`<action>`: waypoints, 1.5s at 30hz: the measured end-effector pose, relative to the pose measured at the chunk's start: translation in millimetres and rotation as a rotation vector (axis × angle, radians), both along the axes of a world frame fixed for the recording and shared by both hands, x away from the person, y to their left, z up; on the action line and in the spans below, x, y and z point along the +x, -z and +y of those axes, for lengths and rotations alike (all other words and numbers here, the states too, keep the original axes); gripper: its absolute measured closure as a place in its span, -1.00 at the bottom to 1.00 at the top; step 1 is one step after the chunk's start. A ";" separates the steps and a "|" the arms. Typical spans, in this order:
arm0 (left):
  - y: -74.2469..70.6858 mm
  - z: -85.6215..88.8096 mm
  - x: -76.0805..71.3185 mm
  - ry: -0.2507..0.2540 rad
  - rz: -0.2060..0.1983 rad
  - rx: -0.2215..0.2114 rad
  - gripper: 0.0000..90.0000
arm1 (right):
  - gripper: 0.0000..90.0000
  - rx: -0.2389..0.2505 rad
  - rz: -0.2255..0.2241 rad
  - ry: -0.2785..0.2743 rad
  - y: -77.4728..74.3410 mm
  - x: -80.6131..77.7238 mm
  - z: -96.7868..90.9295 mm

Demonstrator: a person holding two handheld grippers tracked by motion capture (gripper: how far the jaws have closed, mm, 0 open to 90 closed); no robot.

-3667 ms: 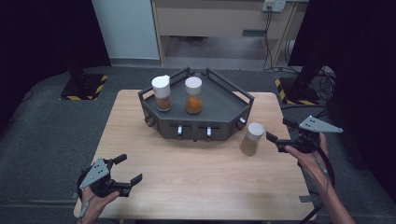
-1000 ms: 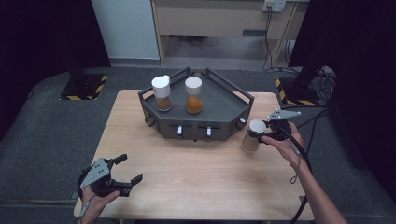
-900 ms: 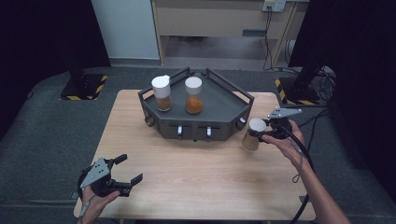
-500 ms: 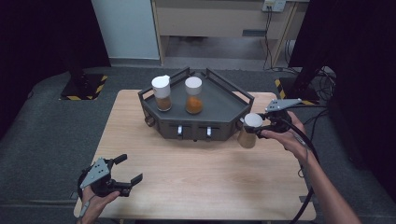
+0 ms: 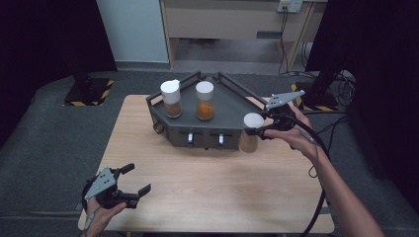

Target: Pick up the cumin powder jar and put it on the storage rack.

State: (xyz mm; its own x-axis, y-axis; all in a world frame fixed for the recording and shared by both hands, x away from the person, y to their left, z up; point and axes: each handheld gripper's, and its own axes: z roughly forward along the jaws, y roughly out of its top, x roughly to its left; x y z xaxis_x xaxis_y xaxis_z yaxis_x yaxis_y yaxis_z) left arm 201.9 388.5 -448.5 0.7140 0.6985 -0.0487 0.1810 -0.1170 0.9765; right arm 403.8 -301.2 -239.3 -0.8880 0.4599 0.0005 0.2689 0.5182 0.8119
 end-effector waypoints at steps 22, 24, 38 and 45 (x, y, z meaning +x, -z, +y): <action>0.3 0.3 0.9 0.002 0.004 -0.002 -0.96 | -0.24 -0.006 -0.024 0.066 -47.3 32.7 40.5; 0.0 0.4 0.9 0.003 0.004 0.001 -0.96 | -0.24 -0.002 -0.022 0.077 -48.2 36.8 42.6; 0.4 0.2 1.1 0.003 0.005 -0.001 -0.96 | -0.24 -0.007 -0.012 0.205 -46.8 65.4 58.4; 0.7 0.8 1.3 0.002 0.005 -0.003 -0.96 | -0.24 0.005 0.000 0.273 -40.7 76.3 61.9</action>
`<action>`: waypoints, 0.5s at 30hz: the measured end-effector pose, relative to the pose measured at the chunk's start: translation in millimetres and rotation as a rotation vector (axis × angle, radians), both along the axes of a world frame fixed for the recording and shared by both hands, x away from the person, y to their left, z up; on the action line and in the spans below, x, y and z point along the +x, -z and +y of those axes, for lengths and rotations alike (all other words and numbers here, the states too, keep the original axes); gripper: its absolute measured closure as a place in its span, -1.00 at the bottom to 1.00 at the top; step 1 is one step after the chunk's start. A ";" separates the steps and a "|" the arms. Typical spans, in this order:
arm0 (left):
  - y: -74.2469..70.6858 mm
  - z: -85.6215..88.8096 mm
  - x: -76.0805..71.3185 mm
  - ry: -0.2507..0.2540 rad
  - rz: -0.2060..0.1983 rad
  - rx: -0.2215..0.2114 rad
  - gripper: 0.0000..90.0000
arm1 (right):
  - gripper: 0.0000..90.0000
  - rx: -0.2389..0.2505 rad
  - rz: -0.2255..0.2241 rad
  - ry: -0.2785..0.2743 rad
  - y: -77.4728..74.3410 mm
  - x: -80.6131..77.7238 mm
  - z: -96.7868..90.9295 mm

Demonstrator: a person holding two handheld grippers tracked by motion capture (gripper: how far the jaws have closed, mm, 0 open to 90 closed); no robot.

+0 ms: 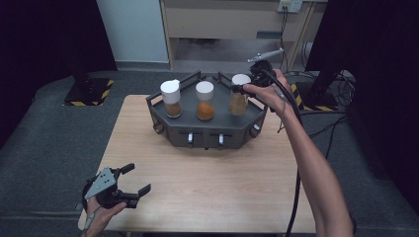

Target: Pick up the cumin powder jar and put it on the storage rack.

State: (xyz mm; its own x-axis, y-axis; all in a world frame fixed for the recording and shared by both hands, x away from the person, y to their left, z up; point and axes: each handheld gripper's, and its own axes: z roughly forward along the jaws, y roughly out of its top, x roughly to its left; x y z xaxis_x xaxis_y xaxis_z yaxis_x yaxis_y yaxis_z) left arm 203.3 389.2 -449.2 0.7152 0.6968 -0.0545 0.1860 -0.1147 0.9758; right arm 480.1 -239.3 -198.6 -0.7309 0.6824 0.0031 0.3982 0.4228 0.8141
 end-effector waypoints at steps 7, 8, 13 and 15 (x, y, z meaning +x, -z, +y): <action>0.0 0.2 0.3 -0.001 0.001 0.001 -0.96 | -0.24 0.004 -0.002 0.029 1.9 3.2 -0.2; 0.0 0.3 0.3 -0.001 0.001 0.001 -0.96 | -0.24 0.004 -0.004 0.032 2.1 3.2 -0.2; -0.3 0.2 0.1 -0.001 -0.001 0.002 -0.96 | -0.24 0.000 -0.004 0.041 3.6 4.4 0.7; -0.2 0.4 0.0 -0.002 -0.001 0.001 -0.96 | -0.24 -0.001 -0.004 0.046 5.4 5.2 1.8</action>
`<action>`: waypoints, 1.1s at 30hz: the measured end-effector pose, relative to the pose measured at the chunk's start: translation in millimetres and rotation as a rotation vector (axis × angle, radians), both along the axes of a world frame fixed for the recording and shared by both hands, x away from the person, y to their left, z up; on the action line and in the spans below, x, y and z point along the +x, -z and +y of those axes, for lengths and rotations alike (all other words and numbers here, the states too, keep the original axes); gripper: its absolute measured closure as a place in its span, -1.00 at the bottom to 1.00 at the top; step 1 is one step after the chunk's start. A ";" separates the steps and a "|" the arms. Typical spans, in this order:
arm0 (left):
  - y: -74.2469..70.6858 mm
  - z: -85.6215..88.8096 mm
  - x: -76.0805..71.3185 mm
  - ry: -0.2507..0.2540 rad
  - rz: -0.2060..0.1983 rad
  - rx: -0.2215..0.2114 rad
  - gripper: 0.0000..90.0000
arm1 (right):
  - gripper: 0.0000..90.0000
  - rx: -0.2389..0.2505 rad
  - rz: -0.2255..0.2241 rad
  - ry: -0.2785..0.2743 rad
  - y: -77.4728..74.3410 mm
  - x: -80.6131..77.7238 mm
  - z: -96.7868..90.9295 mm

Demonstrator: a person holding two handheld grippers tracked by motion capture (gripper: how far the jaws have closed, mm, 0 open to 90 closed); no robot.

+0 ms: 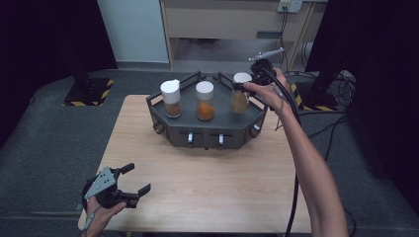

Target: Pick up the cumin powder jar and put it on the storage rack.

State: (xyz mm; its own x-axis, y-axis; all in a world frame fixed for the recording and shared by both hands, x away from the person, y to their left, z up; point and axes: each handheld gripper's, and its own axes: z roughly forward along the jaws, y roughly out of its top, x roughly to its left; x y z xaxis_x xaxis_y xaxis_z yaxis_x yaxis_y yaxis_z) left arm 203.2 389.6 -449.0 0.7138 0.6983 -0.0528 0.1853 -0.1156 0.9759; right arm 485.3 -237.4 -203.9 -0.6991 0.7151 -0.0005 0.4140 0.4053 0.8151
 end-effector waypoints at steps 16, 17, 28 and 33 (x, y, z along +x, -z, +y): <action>0.2 0.6 0.1 -0.001 0.000 0.000 -0.96 | -0.24 -0.034 0.042 0.039 17.2 9.5 6.4; 0.2 0.6 0.2 -0.001 0.001 0.000 -0.96 | -0.24 -0.036 0.044 0.042 18.0 9.9 6.7; 0.3 0.5 0.7 -0.001 0.002 0.002 -0.96 | -0.24 -0.021 0.050 0.044 25.1 11.5 2.6; 0.4 0.1 0.9 0.001 0.003 0.002 -0.96 | -0.26 -0.036 0.045 0.028 24.5 10.3 3.9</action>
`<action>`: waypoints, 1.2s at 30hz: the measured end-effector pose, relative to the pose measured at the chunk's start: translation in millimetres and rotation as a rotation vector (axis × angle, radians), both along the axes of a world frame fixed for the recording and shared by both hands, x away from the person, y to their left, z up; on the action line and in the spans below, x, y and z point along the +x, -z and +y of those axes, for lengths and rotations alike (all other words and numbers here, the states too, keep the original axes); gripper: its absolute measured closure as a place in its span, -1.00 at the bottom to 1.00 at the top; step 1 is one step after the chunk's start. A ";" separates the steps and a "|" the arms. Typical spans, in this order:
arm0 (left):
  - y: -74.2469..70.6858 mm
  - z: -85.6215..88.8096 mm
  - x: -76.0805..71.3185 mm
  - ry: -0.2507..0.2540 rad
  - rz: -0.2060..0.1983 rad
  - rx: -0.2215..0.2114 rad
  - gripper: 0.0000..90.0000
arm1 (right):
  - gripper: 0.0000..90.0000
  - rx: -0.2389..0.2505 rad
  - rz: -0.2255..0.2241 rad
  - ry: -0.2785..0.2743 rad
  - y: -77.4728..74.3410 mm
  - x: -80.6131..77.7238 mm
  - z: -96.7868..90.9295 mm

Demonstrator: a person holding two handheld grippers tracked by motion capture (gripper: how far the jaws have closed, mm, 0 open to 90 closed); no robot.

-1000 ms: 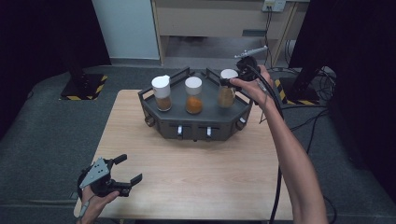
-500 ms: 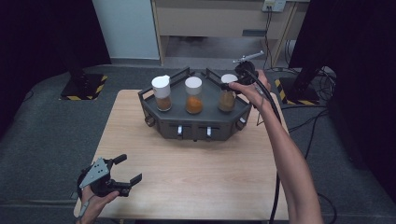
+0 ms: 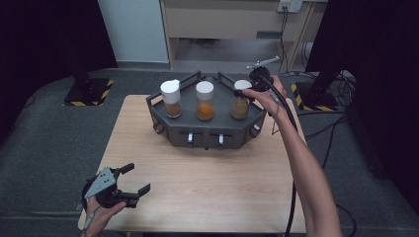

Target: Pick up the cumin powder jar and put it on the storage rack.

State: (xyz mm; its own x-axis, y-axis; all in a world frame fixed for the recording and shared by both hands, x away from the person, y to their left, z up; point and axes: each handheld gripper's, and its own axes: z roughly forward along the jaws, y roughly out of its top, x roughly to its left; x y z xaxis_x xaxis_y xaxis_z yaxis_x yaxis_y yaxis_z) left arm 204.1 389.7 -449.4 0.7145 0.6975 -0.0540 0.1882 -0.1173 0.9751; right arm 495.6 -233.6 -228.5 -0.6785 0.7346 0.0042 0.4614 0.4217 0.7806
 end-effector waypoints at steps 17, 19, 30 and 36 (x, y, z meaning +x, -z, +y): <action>-0.8 -0.6 -0.2 0.009 -0.005 0.001 -0.96 | -0.90 0.094 -0.074 0.035 -14.3 -25.9 -19.7; -1.1 -0.6 -0.1 0.009 -0.005 0.004 -0.96 | -0.92 0.109 -0.076 0.030 -17.6 -29.6 -24.3; -1.0 -1.0 -0.5 0.010 -0.005 0.001 -0.96 | -0.92 0.160 -0.128 0.009 -33.5 -57.1 -49.5; -1.1 -1.3 -0.9 0.008 -0.005 0.001 -0.96 | -0.92 0.196 -0.174 -0.021 -40.7 -81.7 -72.9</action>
State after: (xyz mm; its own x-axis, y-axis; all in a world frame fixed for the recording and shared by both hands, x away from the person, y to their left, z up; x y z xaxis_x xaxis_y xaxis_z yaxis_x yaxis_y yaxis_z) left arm 203.3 388.4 -448.3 0.7203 0.6920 -0.0492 0.1821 -0.1202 0.9759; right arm 413.8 -306.5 -187.8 -0.6967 0.7168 0.0269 0.3056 0.2626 0.9152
